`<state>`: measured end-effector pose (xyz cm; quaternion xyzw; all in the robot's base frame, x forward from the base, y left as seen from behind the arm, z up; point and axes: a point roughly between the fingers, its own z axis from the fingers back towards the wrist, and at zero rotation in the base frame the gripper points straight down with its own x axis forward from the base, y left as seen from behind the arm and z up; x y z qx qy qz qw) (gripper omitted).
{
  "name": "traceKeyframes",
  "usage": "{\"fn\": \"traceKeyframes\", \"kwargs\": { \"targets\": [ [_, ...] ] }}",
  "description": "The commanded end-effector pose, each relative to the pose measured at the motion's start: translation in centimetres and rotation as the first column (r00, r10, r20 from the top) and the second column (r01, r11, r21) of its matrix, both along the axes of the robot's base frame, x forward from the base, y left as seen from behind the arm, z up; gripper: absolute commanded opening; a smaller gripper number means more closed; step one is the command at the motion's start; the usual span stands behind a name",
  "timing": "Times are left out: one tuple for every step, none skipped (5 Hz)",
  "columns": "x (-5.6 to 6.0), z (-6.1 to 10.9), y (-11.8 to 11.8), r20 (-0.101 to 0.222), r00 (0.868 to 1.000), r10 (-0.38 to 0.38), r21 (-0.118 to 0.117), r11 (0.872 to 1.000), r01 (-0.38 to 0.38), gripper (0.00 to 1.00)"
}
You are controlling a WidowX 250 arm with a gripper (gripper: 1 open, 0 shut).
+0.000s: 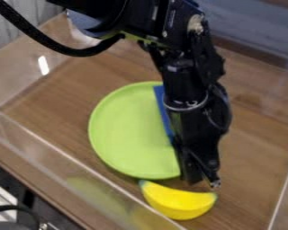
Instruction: Remove the banana from inside the green plate and put it on the table
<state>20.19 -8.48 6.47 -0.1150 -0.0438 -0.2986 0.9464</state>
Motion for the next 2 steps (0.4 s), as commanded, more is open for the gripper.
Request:
{"fn": "traceKeyframes", "kwargs": {
  "targets": [
    [0.38, 0.68, 0.18, 0.034, 0.999, 0.007, -0.013, 1.000, -0.007, 0.00],
    [0.36, 0.64, 0.23, 0.033, 0.999, 0.006, -0.017, 1.000, -0.005, 0.00]
  ]
}}
